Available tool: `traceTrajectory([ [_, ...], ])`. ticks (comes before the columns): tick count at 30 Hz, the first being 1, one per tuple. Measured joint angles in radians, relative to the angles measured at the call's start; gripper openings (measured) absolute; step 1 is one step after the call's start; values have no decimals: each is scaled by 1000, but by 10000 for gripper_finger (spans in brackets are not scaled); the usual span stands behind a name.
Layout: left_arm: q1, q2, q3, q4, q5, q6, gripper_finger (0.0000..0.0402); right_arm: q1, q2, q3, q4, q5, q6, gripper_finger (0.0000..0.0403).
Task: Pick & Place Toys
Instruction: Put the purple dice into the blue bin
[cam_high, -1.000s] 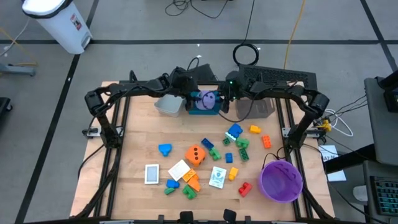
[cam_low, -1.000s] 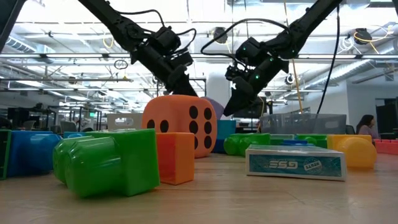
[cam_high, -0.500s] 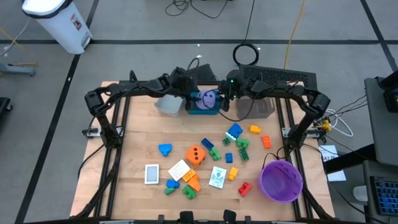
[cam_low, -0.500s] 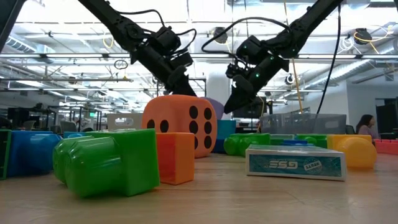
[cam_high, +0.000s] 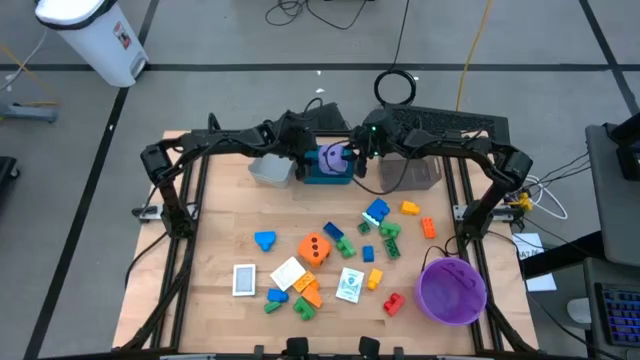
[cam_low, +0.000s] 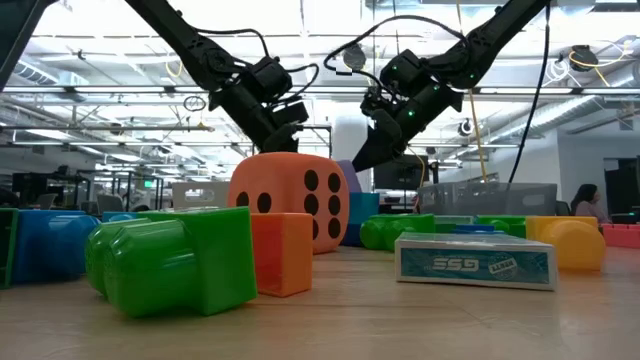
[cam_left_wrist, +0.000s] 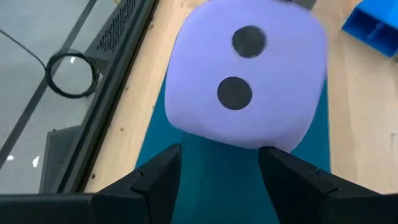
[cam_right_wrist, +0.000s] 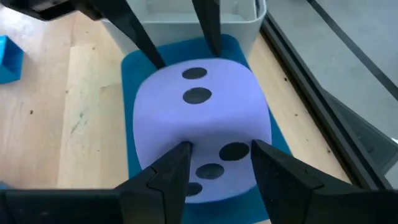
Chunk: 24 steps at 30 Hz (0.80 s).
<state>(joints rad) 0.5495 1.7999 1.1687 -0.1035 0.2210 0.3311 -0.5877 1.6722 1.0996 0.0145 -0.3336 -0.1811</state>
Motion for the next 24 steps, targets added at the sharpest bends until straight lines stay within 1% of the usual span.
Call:
traceTrajectory([
  [6,-4,2,0,16,8,-2,223,0,2,-1,-54,14,-24,166],
  [9,-5,2,1,23,10,-2,223,-2,3,-2,-54,17,-29,166],
  [12,-4,2,2,23,11,-2,223,-3,3,-2,-53,43,-46,166],
  [24,0,2,5,30,21,-9,223,-27,3,-3,-75,41,-48,166],
])
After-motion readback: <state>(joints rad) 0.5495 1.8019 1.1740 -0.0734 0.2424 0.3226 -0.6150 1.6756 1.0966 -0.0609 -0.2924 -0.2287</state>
